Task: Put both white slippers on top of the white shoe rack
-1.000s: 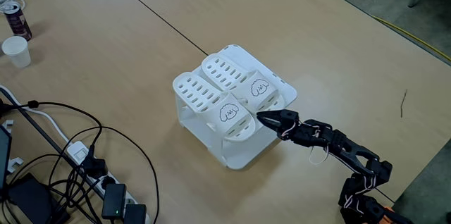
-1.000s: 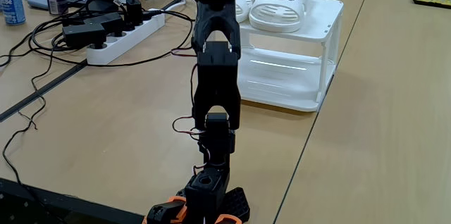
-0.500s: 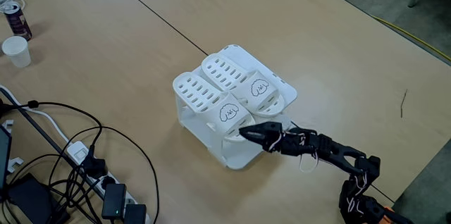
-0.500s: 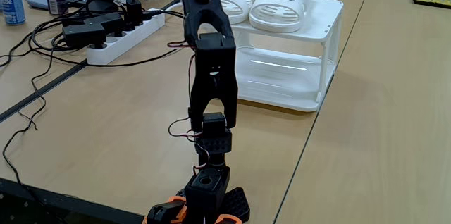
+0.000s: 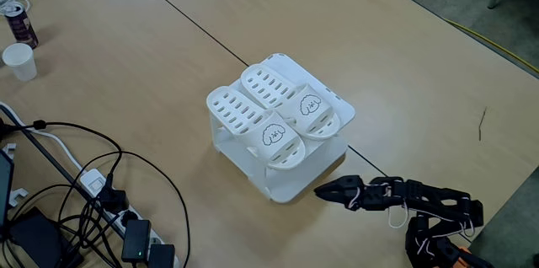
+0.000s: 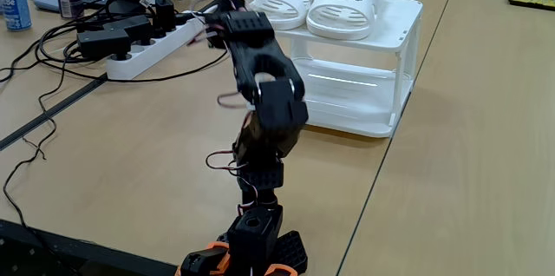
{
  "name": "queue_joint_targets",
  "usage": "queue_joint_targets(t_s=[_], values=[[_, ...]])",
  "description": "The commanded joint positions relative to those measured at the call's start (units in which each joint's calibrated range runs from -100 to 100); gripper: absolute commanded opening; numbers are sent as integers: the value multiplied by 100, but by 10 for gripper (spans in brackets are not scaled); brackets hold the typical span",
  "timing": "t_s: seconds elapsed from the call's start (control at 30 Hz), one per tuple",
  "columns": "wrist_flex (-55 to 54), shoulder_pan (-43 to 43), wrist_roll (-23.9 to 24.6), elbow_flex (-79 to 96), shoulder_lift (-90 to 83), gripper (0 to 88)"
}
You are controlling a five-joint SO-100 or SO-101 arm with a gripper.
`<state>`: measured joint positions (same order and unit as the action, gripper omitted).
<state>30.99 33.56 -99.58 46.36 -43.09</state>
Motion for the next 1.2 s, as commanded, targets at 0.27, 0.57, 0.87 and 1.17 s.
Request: queue_joint_targets(t_s=[0.27,0.57,0.87,1.17], values=[[-122,-1530,-42,1855,-1871,8],[-993,-2755,-42,3560,-3512,8],[-3202,-2772,-42,5183,-5363,8],[-5929,-2772,-42,5274,-5607,8]])
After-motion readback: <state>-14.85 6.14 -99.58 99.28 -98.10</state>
